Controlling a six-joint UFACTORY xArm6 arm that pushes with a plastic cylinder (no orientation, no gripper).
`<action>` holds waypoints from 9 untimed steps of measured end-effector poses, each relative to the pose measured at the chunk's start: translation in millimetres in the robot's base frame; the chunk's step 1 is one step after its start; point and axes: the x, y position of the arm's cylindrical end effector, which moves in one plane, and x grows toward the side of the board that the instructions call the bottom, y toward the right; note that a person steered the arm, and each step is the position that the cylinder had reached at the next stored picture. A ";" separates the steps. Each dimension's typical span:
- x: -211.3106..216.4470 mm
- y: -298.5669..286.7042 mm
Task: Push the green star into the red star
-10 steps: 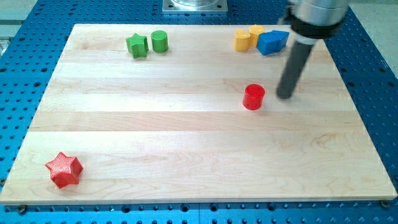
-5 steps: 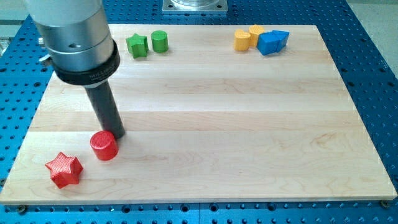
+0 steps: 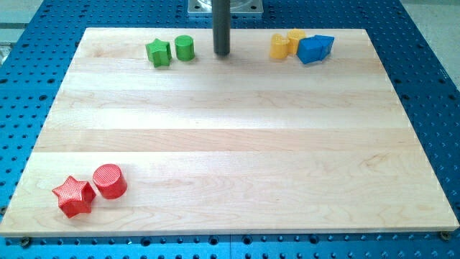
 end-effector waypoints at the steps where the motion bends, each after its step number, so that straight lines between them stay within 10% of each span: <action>1: -28.8 -48.9; 5: 104.9 -103.1; 7: 22.0 -89.0; 9: 98.0 -145.9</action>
